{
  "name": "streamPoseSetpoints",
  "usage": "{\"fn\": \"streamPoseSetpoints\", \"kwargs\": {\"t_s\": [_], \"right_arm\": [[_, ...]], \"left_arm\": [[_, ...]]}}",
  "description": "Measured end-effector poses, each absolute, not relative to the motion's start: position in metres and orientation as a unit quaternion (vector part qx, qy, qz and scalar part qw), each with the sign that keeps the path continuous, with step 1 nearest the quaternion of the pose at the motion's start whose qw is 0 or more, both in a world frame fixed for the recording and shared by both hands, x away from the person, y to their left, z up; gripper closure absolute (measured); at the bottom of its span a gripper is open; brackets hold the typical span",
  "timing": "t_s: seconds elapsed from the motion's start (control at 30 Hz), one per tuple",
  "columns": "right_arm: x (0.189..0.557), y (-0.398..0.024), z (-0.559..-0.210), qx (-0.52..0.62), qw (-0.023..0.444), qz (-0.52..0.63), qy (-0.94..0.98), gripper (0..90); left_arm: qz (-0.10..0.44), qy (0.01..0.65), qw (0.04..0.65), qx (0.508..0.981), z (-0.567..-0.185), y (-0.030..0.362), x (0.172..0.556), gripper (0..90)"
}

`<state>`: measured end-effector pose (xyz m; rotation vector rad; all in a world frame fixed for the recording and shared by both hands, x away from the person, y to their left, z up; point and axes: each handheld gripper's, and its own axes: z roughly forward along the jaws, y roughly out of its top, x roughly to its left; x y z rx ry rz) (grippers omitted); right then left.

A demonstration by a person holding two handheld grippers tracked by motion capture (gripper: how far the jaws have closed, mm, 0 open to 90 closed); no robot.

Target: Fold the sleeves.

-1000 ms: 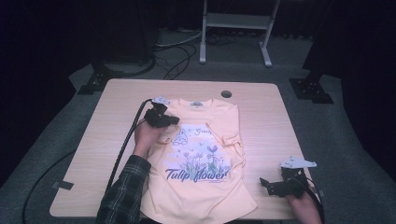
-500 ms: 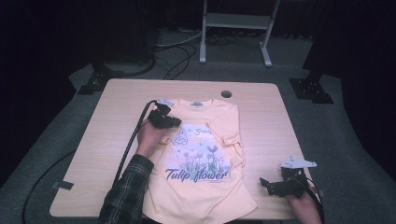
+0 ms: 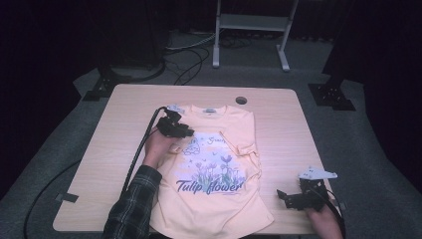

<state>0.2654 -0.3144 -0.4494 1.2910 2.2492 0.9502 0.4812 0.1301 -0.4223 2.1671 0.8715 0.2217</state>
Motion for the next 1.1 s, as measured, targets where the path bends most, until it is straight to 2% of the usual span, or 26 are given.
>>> {"fn": "streamPoseSetpoints", "kwargs": {"t_s": [0.17,0.33,0.7,0.87,1.03,1.1], "right_arm": [[0.265,-0.314,-0.449,0.459,0.189,0.338,0.800,0.0],[0.265,-0.314,-0.449,0.459,0.189,0.338,0.800,0.0],[0.265,-0.314,-0.449,0.459,0.189,0.338,0.800,0.0],[0.265,-0.314,-0.449,0.459,0.189,0.338,0.800,0.0],[0.265,-0.314,-0.449,0.459,0.189,0.338,0.800,0.0],[0.265,-0.314,-0.449,0.459,0.189,0.338,0.800,0.0]], "left_arm": [[0.092,0.345,0.391,0.848,-0.419,0.132,0.481,45.9],[0.105,0.353,0.396,0.841,-0.416,0.133,0.480,31.7],[0.123,0.353,0.411,0.831,-0.408,0.139,0.477,11.5],[0.130,0.348,0.420,0.828,-0.402,0.142,0.475,8.5],[0.138,0.337,0.417,0.833,-0.398,0.146,0.471,0.0],[0.142,0.333,0.416,0.834,-0.396,0.150,0.470,0.0]]}}
